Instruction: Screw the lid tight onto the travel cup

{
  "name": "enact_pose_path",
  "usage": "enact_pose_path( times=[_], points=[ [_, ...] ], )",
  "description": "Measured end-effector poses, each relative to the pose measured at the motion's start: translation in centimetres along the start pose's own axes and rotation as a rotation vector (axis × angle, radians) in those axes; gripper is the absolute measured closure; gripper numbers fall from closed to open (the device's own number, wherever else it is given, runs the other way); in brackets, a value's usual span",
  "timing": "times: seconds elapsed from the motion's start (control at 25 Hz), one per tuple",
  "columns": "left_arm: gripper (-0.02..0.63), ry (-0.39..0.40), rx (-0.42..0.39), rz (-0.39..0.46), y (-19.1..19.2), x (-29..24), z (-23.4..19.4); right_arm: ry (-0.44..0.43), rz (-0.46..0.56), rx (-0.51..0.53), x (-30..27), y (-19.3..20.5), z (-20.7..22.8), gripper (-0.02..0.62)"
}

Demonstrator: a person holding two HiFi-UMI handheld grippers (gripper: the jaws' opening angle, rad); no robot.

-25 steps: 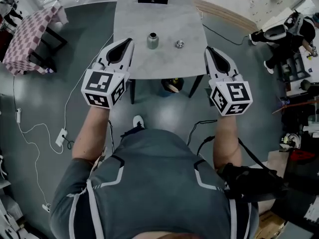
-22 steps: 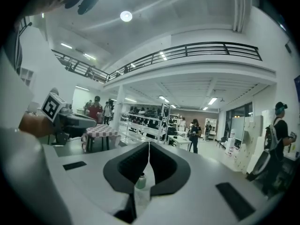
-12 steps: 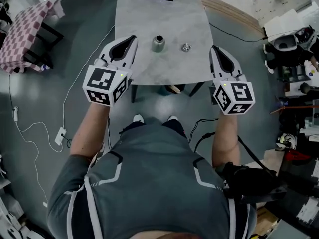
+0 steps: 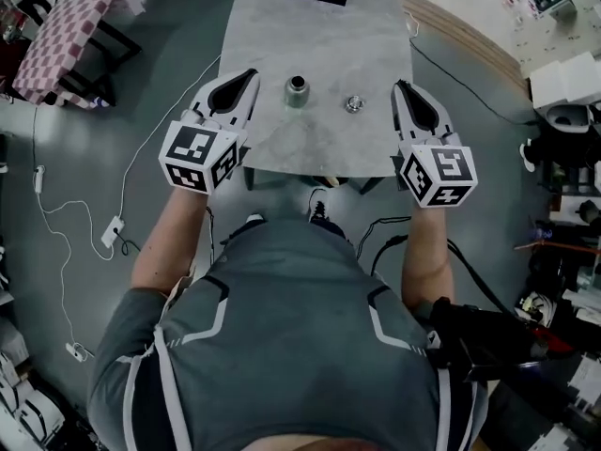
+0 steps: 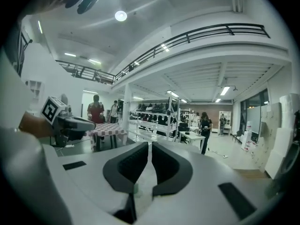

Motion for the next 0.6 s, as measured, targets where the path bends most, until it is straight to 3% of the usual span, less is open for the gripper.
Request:
enact_pose_path(
  times=[0.2, 0.24, 0.32, 0.4, 0.48, 0.6],
  points=[
    [0.564, -0.034, -0.010, -0.021, 0.8, -3.8, 1.6, -0.090, 0.005, 0.010, -2.1, 1.1, 4.6, 0.557],
    [0.510, -0.037, -0.007, -0.026, 1.2, -4.5, 1.8, -0.114, 0.003, 0.006, -2.6, 1.6, 5.3, 0.533],
    [0.437, -0.049, -0.003, -0.042, 2.0, -5.7, 2.0, -0.162, -0.010, -0.006, -3.8, 2.8, 6.3, 0.413],
    [0.406, -0.071, -0.005, -0.054, 2.6, -6.5, 1.9, -0.202, -0.027, -0.025, -4.8, 3.9, 7.2, 0.391],
    [0.333, -0.077, -0.002, -0.063, 3.4, -7.1, 1.9, -0.230, -0.047, -0.041, -5.5, 5.1, 7.9, 0.352],
    [0.258, -0.060, -0.004, -0.096, 4.7, -7.5, 1.8, -0.230, -0.074, -0.053, -6.3, 6.5, 8.6, 0.310]
  ],
)
Point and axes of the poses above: the fingertips, and each gripper's own axes: x backward along the fingers, z to its right, y out of its underside, the point moved 10 cm from there along x, backward along the fingers
